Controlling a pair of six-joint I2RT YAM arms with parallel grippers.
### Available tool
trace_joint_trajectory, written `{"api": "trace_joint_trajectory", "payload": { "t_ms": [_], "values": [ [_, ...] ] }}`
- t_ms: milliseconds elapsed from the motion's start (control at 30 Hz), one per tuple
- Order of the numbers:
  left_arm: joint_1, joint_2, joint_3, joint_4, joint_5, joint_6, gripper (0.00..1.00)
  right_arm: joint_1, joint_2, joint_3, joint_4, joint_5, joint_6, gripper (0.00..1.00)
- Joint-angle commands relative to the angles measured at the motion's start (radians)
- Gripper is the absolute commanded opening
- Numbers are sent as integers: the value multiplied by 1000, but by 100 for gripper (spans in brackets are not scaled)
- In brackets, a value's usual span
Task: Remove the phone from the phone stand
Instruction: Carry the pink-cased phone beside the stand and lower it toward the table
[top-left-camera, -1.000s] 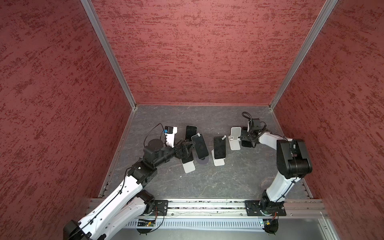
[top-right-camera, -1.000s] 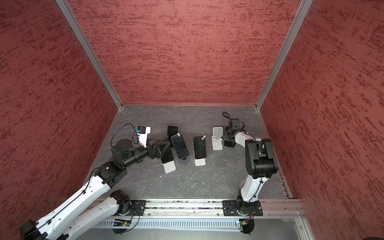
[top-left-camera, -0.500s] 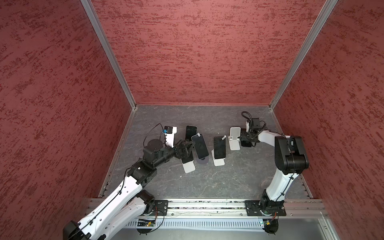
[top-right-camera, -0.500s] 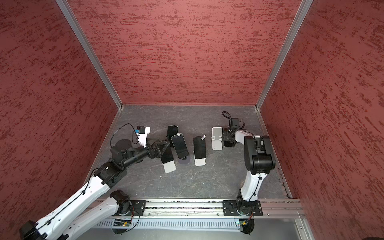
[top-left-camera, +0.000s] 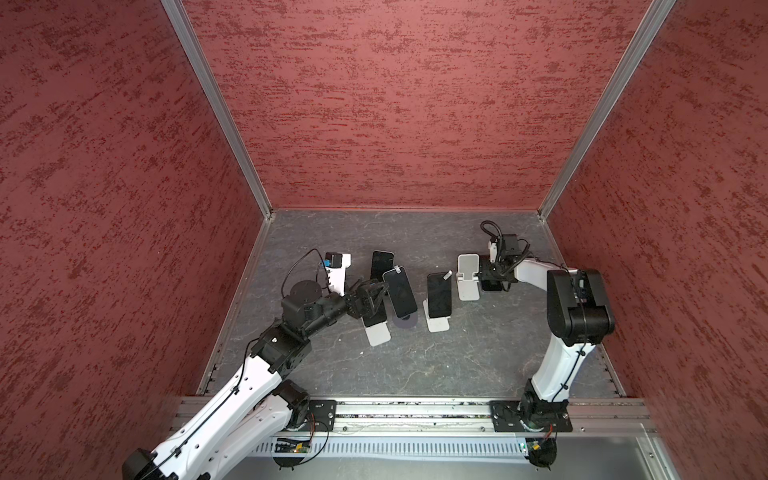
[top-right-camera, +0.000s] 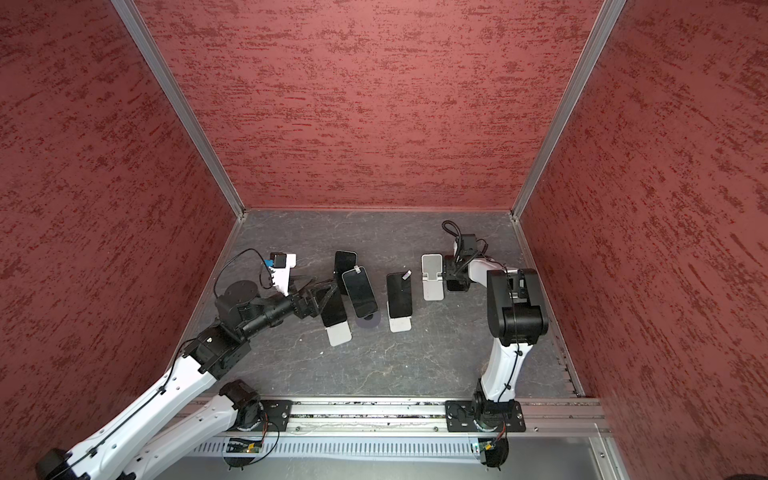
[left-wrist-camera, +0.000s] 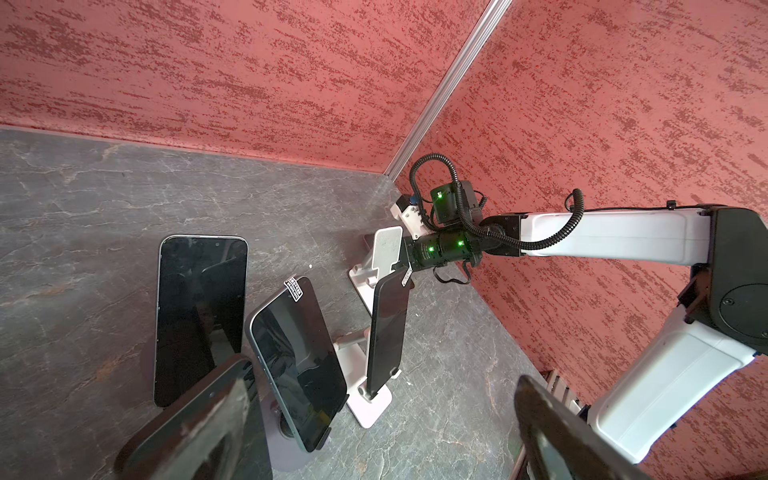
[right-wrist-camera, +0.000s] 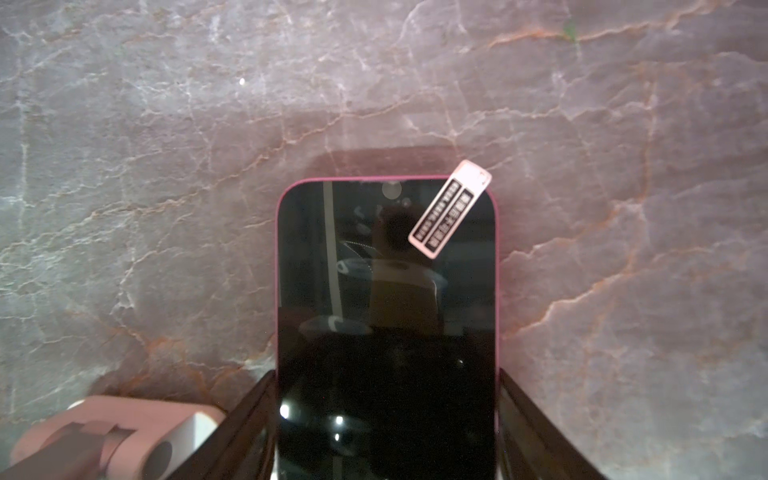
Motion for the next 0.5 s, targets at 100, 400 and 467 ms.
{"api": "trace_joint_trajectory", "payload": {
  "t_ms": [100, 400, 467],
  "values": [
    [5, 0, -20, 20, 15, 2, 100, 5, 48, 1, -29, 20, -5, 72],
    [5, 10, -9, -20, -5, 6, 100, 5, 44, -1, -39, 41, -6, 81],
    [5, 15, 4, -50, -40, 1, 100, 3, 38, -6, -40, 39, -2, 82]
  ]
}}
